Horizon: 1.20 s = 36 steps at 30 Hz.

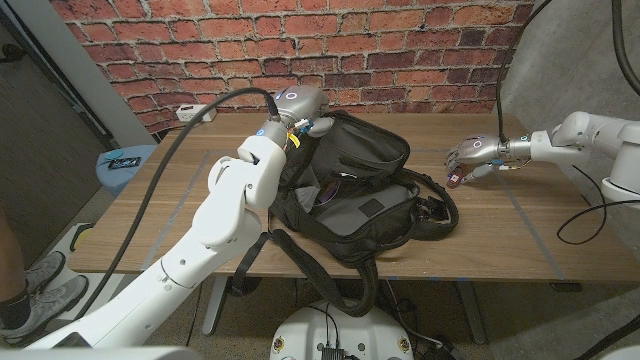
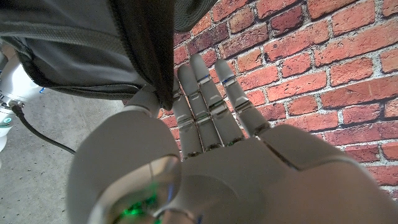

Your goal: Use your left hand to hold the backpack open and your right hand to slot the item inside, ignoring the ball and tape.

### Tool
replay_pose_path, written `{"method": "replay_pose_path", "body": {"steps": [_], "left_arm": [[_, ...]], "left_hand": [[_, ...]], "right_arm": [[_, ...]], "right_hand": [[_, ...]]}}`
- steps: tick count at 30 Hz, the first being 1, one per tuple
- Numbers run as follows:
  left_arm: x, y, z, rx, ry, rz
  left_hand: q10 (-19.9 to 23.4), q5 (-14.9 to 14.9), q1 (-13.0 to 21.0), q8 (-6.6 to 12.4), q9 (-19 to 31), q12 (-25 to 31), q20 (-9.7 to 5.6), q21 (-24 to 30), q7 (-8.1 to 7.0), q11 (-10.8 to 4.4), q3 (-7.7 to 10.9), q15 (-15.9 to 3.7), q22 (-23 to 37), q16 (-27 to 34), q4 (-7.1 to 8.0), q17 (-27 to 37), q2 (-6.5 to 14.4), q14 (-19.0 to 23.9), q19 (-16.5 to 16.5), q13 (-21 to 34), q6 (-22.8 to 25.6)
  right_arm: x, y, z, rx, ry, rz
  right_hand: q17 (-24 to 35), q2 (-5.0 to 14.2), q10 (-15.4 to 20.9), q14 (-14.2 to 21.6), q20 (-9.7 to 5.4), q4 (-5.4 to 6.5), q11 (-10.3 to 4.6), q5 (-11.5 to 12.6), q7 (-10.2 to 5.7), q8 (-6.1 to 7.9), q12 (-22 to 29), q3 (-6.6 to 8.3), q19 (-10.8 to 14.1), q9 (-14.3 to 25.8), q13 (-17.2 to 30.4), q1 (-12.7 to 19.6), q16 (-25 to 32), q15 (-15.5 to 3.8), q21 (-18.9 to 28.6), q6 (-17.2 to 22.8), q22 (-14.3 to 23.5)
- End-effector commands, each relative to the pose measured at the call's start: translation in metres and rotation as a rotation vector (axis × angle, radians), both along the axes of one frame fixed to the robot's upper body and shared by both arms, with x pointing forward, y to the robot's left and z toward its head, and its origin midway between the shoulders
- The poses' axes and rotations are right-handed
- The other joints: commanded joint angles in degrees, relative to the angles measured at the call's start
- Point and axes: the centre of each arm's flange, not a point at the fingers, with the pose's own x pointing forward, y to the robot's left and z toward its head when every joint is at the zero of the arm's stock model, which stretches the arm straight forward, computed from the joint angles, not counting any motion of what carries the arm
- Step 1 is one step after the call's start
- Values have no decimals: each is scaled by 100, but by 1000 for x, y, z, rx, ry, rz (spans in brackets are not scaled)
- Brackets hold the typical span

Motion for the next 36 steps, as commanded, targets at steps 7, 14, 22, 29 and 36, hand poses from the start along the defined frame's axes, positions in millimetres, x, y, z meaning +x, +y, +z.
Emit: {"method": "replay_pose_path", "body": {"steps": [7,14,22,29,36], "left_arm": [[1,5,0,-1,-1,-18],[2,6,1,-1,-2,-22],[5,7,2,4,1,-31],[5,11,2,6,-1,-36],[6,13,2,9,-2,-41]], "left_hand": [[-2,22,38,45,7,43,-6,82,-6,-3,42,-12,-12,-44,16,18,-6,58,-43,-3,-35],[-2,20,30,46,-8,52,-5,102,-10,-9,38,-9,-18,-50,21,30,-4,51,-58,3,-38],[-15,21,35,54,-14,43,-4,130,-10,-10,46,-9,-25,-63,16,27,-1,60,-67,-15,-47],[-28,19,36,66,-9,59,-5,149,-17,-6,46,-9,-31,-66,16,43,5,50,-82,9,-51],[-14,20,37,79,-9,59,-9,179,-17,2,51,-13,-37,-79,10,39,-5,60,-81,-11,-52]], "right_arm": [[2,10,-4,60,-10,29],[4,11,-8,89,-16,24],[4,12,-11,112,-14,33],[2,13,-12,131,-15,48],[-1,15,-12,158,-12,69]], "right_hand": [[103,41,518,388,-518,-36,-5,61,-50,160,231,1,235,37,103,237,133,-1039,55,466,17],[151,47,793,609,-558,-56,-35,70,-56,258,354,-12,353,47,158,363,183,-1059,70,729,22],[208,87,1101,846,-632,-60,-101,73,-71,397,449,-22,472,66,158,543,220,-1073,78,1074,27],[237,122,1267,968,-666,-61,-116,64,-106,481,477,-34,537,84,132,672,221,-1080,79,1262,31],[269,170,1390,1081,-692,-59,-132,40,-90,537,485,-46,587,94,105,788,229,-1083,80,1392,34]]}}
